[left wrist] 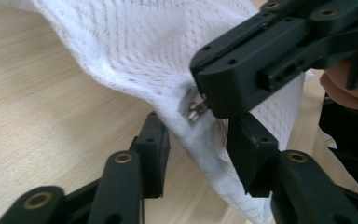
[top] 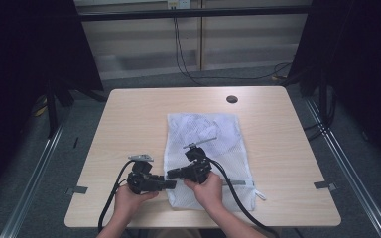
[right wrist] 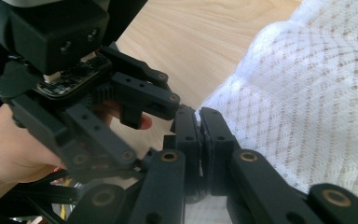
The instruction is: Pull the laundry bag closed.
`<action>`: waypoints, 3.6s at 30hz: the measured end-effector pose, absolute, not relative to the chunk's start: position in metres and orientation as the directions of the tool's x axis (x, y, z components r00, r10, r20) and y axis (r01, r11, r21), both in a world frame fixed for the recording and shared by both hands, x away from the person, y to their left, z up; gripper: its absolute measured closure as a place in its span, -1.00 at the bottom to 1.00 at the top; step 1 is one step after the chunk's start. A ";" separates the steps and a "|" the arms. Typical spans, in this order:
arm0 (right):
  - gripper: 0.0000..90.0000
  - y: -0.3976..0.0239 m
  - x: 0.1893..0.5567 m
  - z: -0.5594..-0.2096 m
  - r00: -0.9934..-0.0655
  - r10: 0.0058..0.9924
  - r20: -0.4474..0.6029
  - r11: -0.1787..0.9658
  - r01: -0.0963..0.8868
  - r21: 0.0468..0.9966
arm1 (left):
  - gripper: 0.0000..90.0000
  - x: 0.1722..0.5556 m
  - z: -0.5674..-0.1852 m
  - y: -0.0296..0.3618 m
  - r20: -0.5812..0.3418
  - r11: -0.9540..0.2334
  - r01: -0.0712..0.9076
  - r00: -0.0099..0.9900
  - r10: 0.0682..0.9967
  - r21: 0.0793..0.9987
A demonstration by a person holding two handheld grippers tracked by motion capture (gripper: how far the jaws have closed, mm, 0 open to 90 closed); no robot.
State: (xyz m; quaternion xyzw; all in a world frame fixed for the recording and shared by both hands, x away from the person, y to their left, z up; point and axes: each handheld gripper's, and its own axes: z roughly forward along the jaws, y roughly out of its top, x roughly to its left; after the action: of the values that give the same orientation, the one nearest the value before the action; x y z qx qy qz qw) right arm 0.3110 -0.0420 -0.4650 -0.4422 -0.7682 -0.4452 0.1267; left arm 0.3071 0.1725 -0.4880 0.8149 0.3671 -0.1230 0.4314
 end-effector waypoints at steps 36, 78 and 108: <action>0.94 -0.045 0.309 -0.459 -0.596 0.548 0.587 0.216 0.778 0.589 | 0.95 0.309 -0.485 0.174 -0.547 -0.332 0.742 0.659 0.516 0.582; 0.94 -0.066 0.308 -0.462 -0.597 0.557 0.578 0.234 0.780 0.580 | 0.96 0.309 -0.482 0.178 -0.552 -0.328 0.749 0.652 0.519 0.576; 0.94 -0.076 0.307 -0.462 -0.608 0.565 0.557 0.247 0.769 0.589 | 0.96 0.310 -0.481 0.180 -0.560 -0.308 0.756 0.641 0.525 0.578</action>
State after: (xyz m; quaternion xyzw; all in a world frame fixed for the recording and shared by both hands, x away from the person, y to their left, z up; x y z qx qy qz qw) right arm 0.3070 -0.0756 -0.4618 -0.4273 -0.7809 -0.4406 0.1158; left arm 0.3095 0.1801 -0.4807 0.7974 0.4016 -0.1345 0.4300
